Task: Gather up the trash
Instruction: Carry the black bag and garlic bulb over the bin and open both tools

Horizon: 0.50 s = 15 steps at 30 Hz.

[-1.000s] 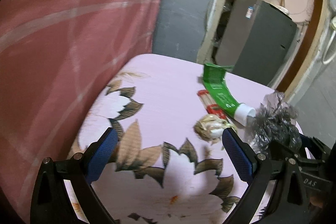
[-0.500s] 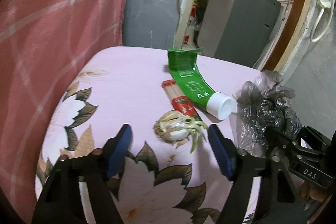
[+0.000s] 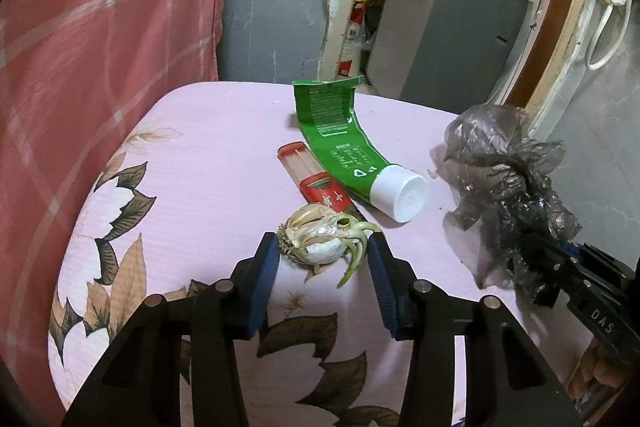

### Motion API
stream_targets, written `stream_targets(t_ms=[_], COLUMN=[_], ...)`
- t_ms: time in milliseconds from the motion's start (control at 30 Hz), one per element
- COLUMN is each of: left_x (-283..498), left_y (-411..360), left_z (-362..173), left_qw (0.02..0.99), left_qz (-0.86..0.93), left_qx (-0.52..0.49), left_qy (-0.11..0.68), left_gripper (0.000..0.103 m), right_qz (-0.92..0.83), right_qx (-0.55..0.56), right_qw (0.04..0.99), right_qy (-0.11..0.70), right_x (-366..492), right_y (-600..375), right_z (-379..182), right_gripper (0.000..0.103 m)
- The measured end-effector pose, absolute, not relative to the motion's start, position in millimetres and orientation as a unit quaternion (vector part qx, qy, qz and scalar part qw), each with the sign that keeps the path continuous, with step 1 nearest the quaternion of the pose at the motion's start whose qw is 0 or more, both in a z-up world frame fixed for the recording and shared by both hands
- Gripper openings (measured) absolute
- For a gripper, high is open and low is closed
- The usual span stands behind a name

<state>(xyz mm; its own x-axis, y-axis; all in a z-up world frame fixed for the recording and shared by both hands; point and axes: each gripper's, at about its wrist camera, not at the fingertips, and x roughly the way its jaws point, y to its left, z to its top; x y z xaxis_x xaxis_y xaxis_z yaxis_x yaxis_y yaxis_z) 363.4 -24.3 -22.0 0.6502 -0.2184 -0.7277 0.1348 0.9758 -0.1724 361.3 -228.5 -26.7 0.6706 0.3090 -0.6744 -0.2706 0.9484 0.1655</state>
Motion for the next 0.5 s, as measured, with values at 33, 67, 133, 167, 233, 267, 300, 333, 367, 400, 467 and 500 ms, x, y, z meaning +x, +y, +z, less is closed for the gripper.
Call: stream_targets(t_ms=[33,67,133,167,233,267,300,333,367,400,467,500], left_x=[362,362,358,355,348,345,341,337,333,330,323,321], left_y=[-26,-27,-30,-31,-33,-33,-34,-35,-36,-37,-43,-45], left_z=[-22,-21,-20,-19,-16,-16,-15,-14,-13,-11,-6,-4], left_qw=[0.908,0.909,0.912,0.913,0.917,0.919,0.921,0.922,0.923,0.925,0.928,0.929], left_qz=[-0.097,-0.097,-0.098,-0.098,-0.098,-0.098,-0.098,-0.098,-0.099,-0.1,-0.104,-0.106], left_qx=[-0.05,-0.049,-0.049,-0.049,-0.05,-0.051,-0.053,-0.057,-0.06,-0.063,-0.067,-0.067], left_qy=[0.405,0.403,0.396,0.392,0.383,0.379,0.374,0.37,0.366,0.362,0.351,0.347], left_gripper=[0.039,0.039,0.039,0.039,0.039,0.039,0.039,0.039,0.039,0.039,0.039,0.039], right_qz=[0.16,0.161,0.162,0.164,0.163,0.162,0.16,0.159,0.158,0.157,0.154,0.15], right_qx=[0.028,0.03,0.034,0.035,0.033,0.032,0.03,0.029,0.028,0.028,0.031,0.032], right_qw=[0.914,0.915,0.917,0.919,0.923,0.926,0.928,0.93,0.933,0.935,0.939,0.942], right_qy=[0.371,0.368,0.362,0.356,0.347,0.34,0.334,0.329,0.323,0.317,0.305,0.298], right_x=[360,359,356,354,350,347,344,343,341,338,333,329], right_y=[-230,-231,-234,-235,-237,-238,-239,-241,-242,-245,-250,-254], right_z=[-26,-26,-24,-22,-19,-17,-15,-13,-12,-10,-7,-5], right_gripper=[0.011,0.01,0.009,0.008,0.007,0.007,0.007,0.007,0.007,0.007,0.007,0.007])
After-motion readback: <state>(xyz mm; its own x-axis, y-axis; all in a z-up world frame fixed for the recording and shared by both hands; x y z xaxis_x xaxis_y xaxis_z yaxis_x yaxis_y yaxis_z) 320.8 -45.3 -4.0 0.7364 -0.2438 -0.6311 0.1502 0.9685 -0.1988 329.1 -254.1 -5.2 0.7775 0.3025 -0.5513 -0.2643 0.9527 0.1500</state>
